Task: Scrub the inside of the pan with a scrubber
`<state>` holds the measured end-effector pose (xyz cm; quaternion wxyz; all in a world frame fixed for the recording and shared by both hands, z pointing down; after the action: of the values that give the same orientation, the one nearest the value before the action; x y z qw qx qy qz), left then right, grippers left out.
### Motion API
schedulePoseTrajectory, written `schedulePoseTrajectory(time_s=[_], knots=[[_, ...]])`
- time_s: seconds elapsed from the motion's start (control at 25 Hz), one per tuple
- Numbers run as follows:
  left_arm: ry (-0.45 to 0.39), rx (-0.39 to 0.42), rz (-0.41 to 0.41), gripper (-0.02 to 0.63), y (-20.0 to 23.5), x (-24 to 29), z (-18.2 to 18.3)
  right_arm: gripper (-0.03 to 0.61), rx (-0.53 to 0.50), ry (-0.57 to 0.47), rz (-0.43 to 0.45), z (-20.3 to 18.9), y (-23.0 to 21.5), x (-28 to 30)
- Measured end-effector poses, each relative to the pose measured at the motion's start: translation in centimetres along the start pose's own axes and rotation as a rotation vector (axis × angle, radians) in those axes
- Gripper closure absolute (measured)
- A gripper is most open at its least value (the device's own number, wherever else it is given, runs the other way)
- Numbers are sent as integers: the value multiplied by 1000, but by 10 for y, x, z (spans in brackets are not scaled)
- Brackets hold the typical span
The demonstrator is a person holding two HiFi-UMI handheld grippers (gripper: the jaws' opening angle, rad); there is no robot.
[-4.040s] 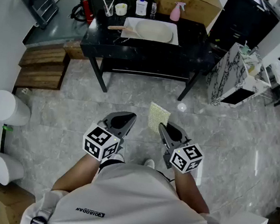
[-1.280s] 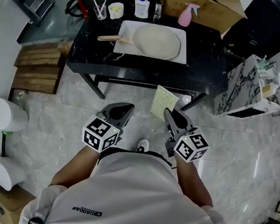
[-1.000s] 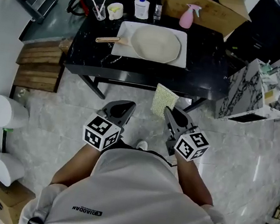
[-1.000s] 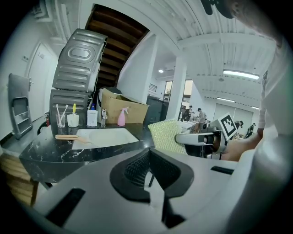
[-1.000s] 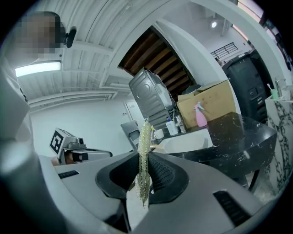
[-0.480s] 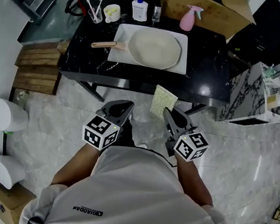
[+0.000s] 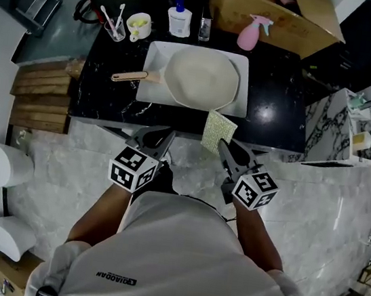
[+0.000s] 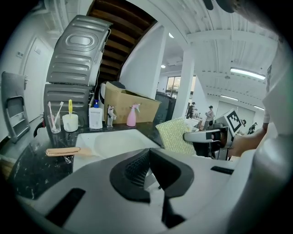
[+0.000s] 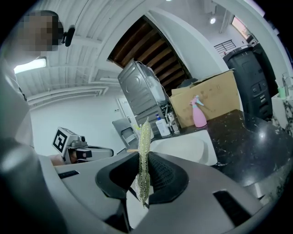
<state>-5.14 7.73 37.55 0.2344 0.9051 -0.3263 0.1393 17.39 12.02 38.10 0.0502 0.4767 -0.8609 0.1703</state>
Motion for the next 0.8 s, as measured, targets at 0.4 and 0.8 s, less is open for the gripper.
schedulePoseTrajectory(time_s=[0.4, 0.8], knots=[[62, 65, -39, 598, 87, 45, 45, 497, -5, 53, -65, 27, -28, 90], [199, 224, -37, 598, 171, 79, 62, 497, -60, 146, -152, 32, -53, 169]])
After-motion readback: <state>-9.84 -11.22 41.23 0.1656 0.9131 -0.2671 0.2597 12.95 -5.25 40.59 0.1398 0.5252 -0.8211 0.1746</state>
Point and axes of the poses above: the fingertips, and each gripper's own axes: x forward along the fingers, y to its left, z out of its top, the point moved 7 cm from there along -x, backward along the fingers, and after that the axes turned 10 degrees about -x, right-handed, at the moved point
